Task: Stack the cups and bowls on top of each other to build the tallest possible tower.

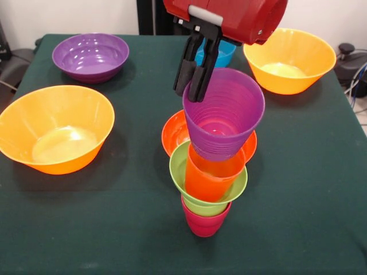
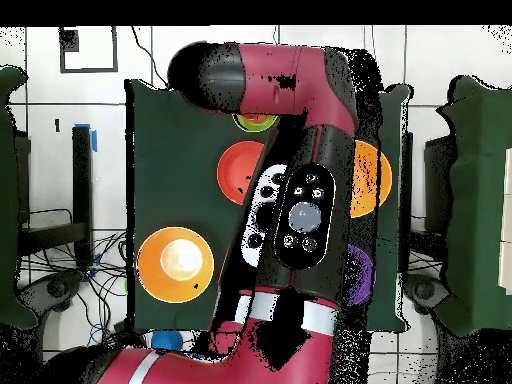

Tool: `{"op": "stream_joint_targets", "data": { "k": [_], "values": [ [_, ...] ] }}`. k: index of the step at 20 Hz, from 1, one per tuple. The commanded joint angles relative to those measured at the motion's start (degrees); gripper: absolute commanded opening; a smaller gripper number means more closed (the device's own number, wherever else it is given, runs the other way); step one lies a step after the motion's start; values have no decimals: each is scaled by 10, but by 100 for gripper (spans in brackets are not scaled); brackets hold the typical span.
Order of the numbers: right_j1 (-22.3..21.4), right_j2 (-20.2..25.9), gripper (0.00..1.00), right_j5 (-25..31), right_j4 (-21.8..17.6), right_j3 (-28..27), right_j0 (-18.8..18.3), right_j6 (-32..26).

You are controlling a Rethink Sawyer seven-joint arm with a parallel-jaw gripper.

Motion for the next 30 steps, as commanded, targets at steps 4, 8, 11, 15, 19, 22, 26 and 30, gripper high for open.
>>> {"op": "stream_joint_targets", "data": {
  "k": [4,8,11,15,19,22,26,30],
  "values": [
    [1,63,0,-34,-49,85,4,-103],
    [3,63,0,-39,-51,84,6,-95],
    [3,62,0,-37,-50,81,6,-92],
    [3,63,0,-32,-47,77,5,-90],
    [9,61,0,-14,-44,54,7,-85],
    [12,59,0,-8,-44,44,10,-80],
    [13,56,0,-17,-48,50,13,-75],
    [17,57,0,-23,-49,53,13,-73]
  ]
}}
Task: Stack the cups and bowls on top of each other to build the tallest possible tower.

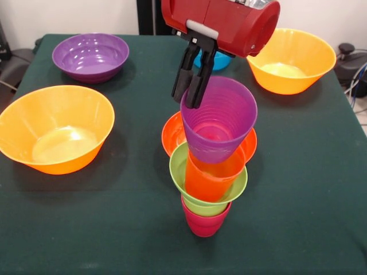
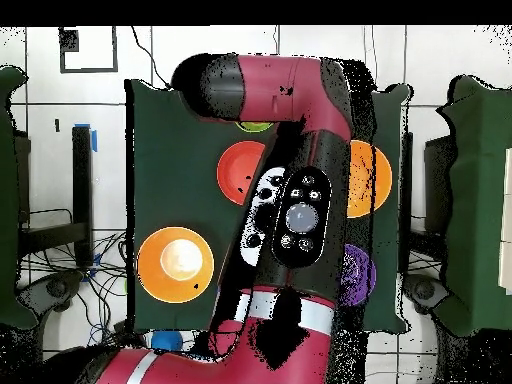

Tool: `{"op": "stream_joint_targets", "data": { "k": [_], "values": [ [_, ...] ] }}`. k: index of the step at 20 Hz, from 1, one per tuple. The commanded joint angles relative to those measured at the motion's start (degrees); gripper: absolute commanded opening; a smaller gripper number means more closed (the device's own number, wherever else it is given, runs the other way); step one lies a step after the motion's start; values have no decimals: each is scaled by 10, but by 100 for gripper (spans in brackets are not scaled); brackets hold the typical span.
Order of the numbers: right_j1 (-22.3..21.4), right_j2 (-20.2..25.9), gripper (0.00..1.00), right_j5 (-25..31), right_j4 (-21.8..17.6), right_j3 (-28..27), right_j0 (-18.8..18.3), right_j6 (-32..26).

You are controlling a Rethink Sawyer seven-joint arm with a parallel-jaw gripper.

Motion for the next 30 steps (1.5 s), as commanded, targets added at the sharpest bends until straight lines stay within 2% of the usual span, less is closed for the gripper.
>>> {"op": "stream_joint_targets", "data": {
  "k": [1,10,21,29,30],
  "values": [
    [18,58,0,-8,-38,31,11,-71],
    [34,52,0,-18,-37,25,20,-45],
    [39,54,0,-4,-32,-8,16,-46],
    [31,53,0,-36,-34,6,17,-32],
    [28,55,0,-59,-34,17,17,-23]
  ]
}}
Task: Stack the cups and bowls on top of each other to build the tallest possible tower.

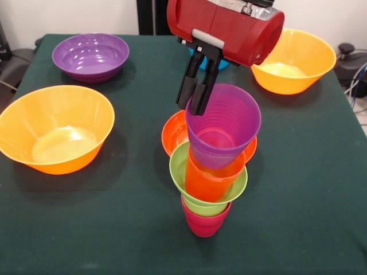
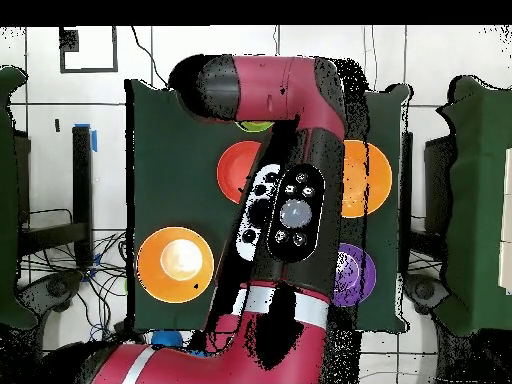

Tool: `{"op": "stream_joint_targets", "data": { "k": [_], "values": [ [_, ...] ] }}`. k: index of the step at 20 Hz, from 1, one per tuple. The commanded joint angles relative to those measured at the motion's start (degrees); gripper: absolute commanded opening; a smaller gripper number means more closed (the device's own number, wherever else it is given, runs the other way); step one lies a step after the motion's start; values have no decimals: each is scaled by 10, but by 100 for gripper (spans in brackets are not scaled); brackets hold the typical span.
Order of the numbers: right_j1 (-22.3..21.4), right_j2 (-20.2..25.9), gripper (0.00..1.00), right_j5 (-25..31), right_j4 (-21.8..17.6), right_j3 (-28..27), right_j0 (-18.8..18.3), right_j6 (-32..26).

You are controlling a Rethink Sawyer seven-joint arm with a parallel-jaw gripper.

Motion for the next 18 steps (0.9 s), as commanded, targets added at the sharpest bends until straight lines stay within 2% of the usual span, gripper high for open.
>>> {"op": "stream_joint_targets", "data": {
  "k": [1,11,18],
  "values": [
    [18,54,0,-69,-30,30,14,-18],
    [-4,40,0,-142,-29,92,26,17],
    [-7,28,0,-154,-25,113,37,26]
  ]
}}
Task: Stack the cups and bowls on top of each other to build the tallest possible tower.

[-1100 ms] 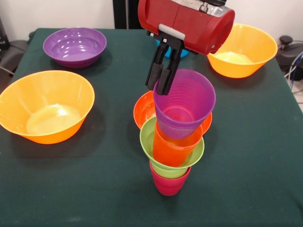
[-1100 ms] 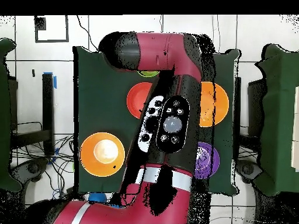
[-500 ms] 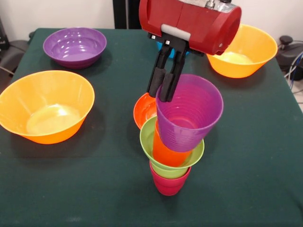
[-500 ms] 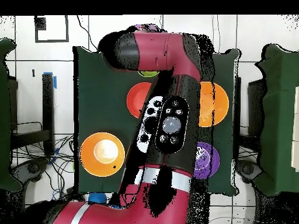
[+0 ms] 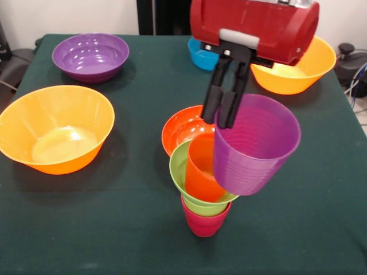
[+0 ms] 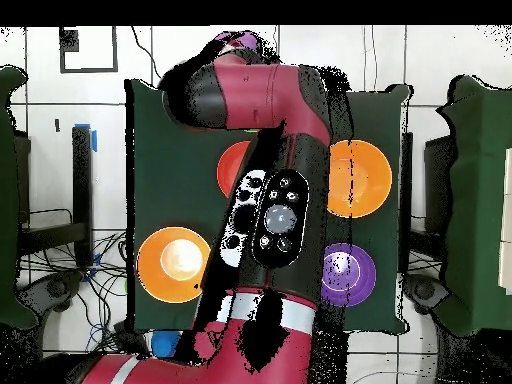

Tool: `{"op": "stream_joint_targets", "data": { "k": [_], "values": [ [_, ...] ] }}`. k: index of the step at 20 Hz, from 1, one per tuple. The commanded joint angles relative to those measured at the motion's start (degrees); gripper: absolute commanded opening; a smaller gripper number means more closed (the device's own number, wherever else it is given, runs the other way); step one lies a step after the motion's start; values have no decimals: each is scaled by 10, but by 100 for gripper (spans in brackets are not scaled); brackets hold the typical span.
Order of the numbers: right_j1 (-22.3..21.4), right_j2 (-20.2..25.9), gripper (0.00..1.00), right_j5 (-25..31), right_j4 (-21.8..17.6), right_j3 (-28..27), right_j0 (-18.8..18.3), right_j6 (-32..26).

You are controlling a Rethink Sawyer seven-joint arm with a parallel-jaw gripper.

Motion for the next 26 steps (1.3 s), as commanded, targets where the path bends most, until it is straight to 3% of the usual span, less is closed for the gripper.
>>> {"op": "stream_joint_targets", "data": {
  "k": [1,15,18,26],
  "values": [
    [2,30,0,-14,-22,86,18,25],
    [-27,5,0,-42,-31,148,31,31],
    [-19,7,0,-41,-27,129,29,30],
    [-25,7,0,-67,-21,139,30,41]
  ]
}}
